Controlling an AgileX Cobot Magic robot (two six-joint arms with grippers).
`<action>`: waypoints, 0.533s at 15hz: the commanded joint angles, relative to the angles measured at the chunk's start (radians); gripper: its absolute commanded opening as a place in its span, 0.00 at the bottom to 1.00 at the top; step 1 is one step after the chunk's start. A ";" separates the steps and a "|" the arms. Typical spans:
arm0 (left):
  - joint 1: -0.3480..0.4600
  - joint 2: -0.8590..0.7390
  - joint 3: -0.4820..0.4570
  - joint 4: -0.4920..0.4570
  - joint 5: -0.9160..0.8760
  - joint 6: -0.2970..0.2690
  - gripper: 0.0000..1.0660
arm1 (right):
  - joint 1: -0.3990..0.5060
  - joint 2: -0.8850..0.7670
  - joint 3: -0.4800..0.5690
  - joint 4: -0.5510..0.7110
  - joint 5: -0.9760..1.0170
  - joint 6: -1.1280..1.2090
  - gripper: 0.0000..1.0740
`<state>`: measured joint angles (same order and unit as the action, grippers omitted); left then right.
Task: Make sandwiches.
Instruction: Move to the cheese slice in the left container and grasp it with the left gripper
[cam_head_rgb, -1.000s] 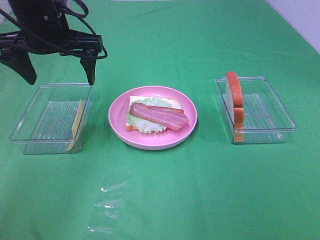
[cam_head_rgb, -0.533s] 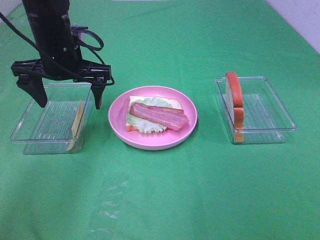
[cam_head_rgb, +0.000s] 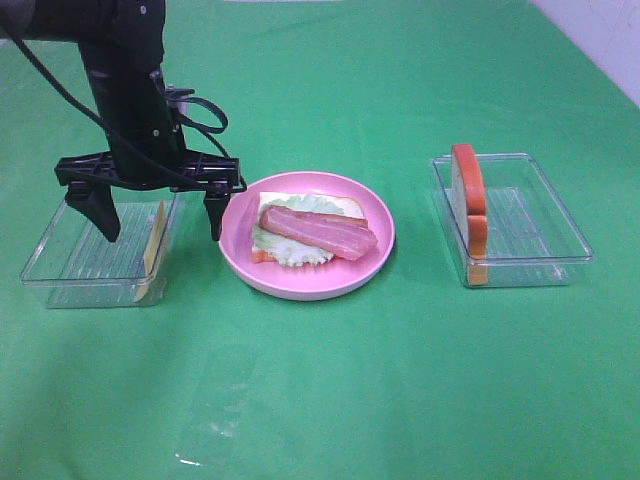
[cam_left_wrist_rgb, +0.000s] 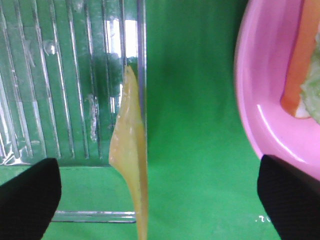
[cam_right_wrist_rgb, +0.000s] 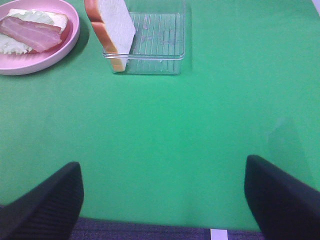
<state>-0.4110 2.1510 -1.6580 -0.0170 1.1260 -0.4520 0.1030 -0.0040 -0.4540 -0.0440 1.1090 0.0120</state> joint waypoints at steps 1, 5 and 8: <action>-0.001 0.002 0.007 -0.012 0.010 -0.015 0.94 | -0.002 -0.028 -0.004 0.001 -0.005 -0.002 0.78; -0.001 0.006 0.007 -0.012 0.003 -0.075 0.92 | -0.002 -0.028 -0.004 0.001 -0.005 -0.002 0.78; -0.001 0.032 0.007 -0.012 0.021 -0.075 0.92 | -0.002 -0.028 -0.004 0.001 -0.005 -0.002 0.78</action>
<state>-0.4110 2.1740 -1.6580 -0.0240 1.1320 -0.5160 0.1030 -0.0040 -0.4540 -0.0440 1.1090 0.0120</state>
